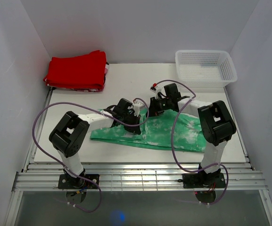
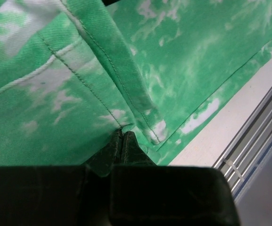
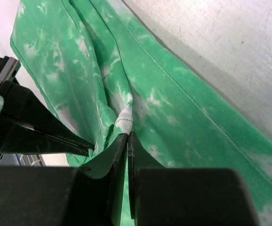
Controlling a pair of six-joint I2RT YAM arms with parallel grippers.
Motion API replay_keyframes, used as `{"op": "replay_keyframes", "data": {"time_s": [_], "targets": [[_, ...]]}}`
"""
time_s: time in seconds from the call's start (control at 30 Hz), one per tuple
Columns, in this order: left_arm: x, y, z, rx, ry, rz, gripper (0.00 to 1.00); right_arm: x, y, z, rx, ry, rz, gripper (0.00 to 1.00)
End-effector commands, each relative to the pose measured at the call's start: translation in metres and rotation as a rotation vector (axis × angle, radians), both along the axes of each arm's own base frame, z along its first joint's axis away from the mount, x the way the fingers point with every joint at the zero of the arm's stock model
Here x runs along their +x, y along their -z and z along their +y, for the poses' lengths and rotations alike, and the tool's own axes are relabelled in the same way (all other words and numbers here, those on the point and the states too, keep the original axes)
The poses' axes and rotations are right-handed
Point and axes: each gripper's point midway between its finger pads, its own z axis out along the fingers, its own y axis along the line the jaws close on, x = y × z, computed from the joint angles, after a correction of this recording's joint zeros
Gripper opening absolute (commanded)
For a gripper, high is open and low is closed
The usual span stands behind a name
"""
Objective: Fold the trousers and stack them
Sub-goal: Fold the trousers
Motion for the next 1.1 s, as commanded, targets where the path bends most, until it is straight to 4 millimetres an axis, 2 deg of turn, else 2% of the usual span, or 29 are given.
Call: {"op": "replay_keyframes", "data": {"time_s": [0.0,0.23,0.4,0.47,0.5,0.53,0.57,0.6,0.63,0.67,0.7,0.73,0.77,0.8,0.87,0.9,0.93,0.97,1.0,1.07], "targets": [[0.003,-0.028,-0.023,-0.111,0.044,-0.023,0.0,-0.001,0.008,-0.002,-0.024,-0.013,0.009,0.08],[0.003,-0.055,-0.034,-0.191,0.039,-0.045,0.0,0.001,0.02,-0.007,-0.072,-0.002,0.019,0.08],[0.001,-0.054,-0.039,-0.201,0.038,-0.037,0.0,-0.001,0.025,-0.008,-0.083,-0.007,0.041,0.08],[0.002,-0.047,-0.039,-0.196,0.032,-0.037,0.0,-0.002,0.024,-0.009,-0.086,-0.01,0.042,0.08],[0.003,-0.042,-0.039,-0.182,0.033,-0.037,0.01,-0.002,0.024,-0.009,-0.087,-0.012,0.039,0.11],[0.003,-0.036,-0.038,-0.161,0.027,-0.021,0.11,-0.003,0.023,-0.01,-0.093,-0.016,0.04,0.15],[0.003,-0.02,-0.037,-0.129,0.022,0.009,0.15,-0.004,0.022,-0.01,-0.094,-0.021,0.038,0.18],[0.004,-0.014,-0.035,-0.104,0.02,0.011,0.19,-0.001,0.016,-0.01,-0.092,-0.025,0.019,0.21],[0.003,-0.009,-0.031,-0.077,0.03,0.016,0.27,0.002,0.012,-0.011,-0.102,-0.031,-0.005,0.23],[0.006,-0.012,-0.029,-0.076,0.027,0.006,0.32,0.001,0.009,-0.015,-0.115,-0.031,-0.004,0.25],[0.006,-0.016,-0.027,-0.077,0.029,-0.003,0.37,0.006,-0.003,-0.016,-0.112,-0.029,-0.035,0.31],[0.007,-0.022,-0.024,-0.084,0.038,-0.018,0.47,0.008,-0.006,-0.024,-0.137,-0.032,-0.055,0.33],[0.008,-0.029,-0.022,-0.089,0.047,-0.04,0.52,0.011,-0.011,-0.028,-0.145,-0.028,-0.074,0.36],[0.008,-0.045,-0.019,-0.102,0.052,-0.081,0.56,0.015,-0.021,-0.032,-0.151,-0.021,-0.105,0.42],[0.006,-0.057,-0.008,-0.106,0.06,-0.085,0.62,0.025,-0.034,-0.047,-0.194,0.0,-0.145,0.49],[0.005,-0.076,-0.005,-0.132,0.072,-0.108,0.63,0.025,-0.037,-0.051,-0.203,-0.006,-0.147,0.52],[0.003,-0.083,0.004,-0.126,0.065,-0.095,0.63,0.035,-0.051,-0.055,-0.205,0.001,-0.177,0.53],[0.004,-0.094,0.01,-0.139,0.06,-0.106,0.69,0.038,-0.059,-0.06,-0.218,-0.016,-0.212,0.54],[0.006,-0.119,0.017,-0.168,0.052,-0.151,0.7,0.032,-0.062,-0.067,-0.237,-0.029,-0.195,0.56],[0.015,-0.132,0.053,-0.151,-0.014,-0.149,0.78,0.036,-0.084,-0.083,-0.253,-0.032,-0.256,0.63]]}}
